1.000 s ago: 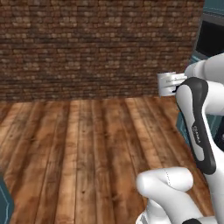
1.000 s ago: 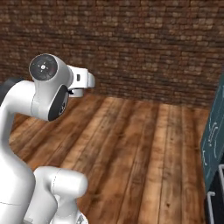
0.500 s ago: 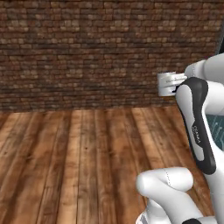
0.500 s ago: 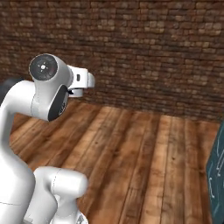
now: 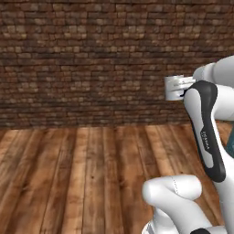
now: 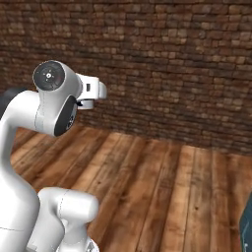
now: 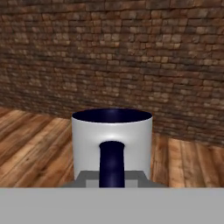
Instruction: There is a tray on the dining counter. Grab the cup, mug, and pitcher and place them on the tray. The pitcher may be placed next to the tray if it cannot fit the tray.
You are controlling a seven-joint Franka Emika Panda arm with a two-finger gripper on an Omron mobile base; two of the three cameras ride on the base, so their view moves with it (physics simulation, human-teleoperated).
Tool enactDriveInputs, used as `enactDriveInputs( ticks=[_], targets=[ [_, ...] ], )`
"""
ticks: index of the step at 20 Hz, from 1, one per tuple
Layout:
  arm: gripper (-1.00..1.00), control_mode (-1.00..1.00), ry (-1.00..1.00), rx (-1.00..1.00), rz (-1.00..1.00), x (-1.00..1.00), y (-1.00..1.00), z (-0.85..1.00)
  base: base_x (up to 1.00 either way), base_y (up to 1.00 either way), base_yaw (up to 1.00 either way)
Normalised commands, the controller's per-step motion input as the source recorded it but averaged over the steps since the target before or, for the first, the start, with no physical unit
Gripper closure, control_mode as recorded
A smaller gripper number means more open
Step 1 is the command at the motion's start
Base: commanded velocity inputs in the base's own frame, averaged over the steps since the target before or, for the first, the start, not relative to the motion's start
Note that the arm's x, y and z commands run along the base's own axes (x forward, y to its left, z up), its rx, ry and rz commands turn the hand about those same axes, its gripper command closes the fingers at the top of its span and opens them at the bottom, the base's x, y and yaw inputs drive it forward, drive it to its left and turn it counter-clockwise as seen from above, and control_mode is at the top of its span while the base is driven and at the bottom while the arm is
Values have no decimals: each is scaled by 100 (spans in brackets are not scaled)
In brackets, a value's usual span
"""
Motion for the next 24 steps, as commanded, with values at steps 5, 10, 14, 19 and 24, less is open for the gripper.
enactDriveInputs(
  ticks=[5,10,14,19,24],
  targets=[
    [100,100,0,0,0,0,0,0,100,1,15],
    [100,100,0,0,0,0,0,0,100,0,38],
    [100,100,0,0,0,0,0,0,100,0,64],
    [100,100,0,0,0,0,0,0,100,0,65],
    [100,100,0,0,0,0,0,0,100,0,64]
  ],
)
